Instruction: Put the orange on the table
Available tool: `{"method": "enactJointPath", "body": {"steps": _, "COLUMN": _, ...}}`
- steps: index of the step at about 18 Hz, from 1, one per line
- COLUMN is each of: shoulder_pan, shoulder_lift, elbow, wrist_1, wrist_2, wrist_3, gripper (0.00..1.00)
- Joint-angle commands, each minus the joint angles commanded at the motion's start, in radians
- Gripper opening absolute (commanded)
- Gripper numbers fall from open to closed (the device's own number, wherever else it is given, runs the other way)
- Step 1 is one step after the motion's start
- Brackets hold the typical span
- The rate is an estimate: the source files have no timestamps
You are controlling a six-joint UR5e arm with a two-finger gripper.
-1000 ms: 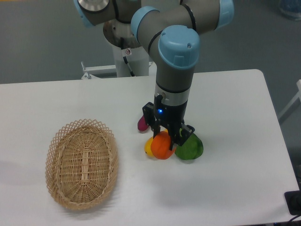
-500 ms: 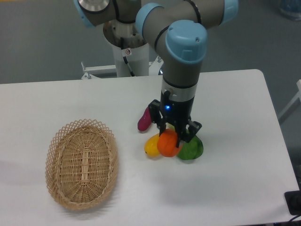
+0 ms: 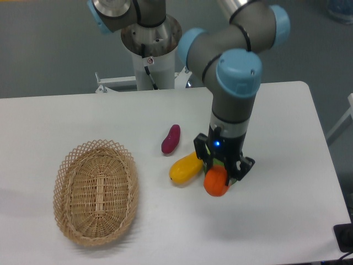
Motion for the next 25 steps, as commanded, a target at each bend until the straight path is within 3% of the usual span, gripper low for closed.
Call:
{"method": "enactJointPath", "body": {"steps": 4, "shoulder_pan": -0.002, "shoulder_lift": -0.063, "elbow": -0.026, "wrist_1": 0.031, "wrist_2": -0.002, "wrist_3": 0.005, "gripper": 0.37}}
{"method": "enactJointPath", "body": {"steps": 8, "shoulder_pan": -0.017, "shoulder_lift": -0.078, "elbow": -0.052, "wrist_1": 0.046, "wrist_2": 0.002, "wrist_3": -0.002, "gripper": 0.37}}
{"method": "enactJointPath", "body": {"steps": 12, "shoulder_pan": -0.072, "shoulder_lift": -0.112, "elbow": -0.055, "wrist_1": 0.083, "wrist_2": 0.087, "wrist_3": -0.089, "gripper": 0.37}}
{"method": "enactJointPath", "body": {"steps": 25, "shoulder_pan": -0.117, "shoulder_lift": -0.121, "elbow": -0.101, "wrist_1": 0.125, "wrist_2": 0.133, "wrist_3": -0.141, "gripper": 0.41}}
